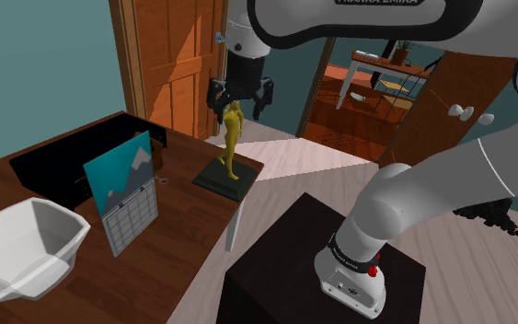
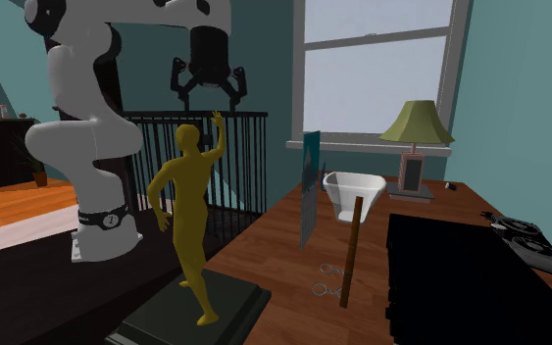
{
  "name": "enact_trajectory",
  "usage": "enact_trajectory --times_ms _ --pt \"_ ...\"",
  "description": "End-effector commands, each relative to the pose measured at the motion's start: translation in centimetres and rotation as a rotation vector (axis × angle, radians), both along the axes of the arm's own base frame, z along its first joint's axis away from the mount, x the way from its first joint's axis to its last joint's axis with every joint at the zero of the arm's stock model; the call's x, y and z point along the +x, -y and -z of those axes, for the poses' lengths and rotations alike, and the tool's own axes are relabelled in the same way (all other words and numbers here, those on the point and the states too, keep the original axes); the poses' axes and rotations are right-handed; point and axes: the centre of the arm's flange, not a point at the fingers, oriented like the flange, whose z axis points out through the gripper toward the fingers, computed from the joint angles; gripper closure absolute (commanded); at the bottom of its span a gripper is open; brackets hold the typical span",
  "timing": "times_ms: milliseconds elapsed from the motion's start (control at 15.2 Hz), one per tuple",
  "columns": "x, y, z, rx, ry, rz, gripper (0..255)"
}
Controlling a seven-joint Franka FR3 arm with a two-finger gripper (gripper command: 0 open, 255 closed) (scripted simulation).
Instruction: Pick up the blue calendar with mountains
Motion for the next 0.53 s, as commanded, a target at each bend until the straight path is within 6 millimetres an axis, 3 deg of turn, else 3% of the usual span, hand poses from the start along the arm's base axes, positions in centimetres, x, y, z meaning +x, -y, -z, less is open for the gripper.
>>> enact_trajectory --times_ms 0,462 --pt "1.2 -2.3 0.3 0.0 0.008 0.071 0" --pt "6.9 -9.8 1.1 -0.006 0.035 0.297 0"
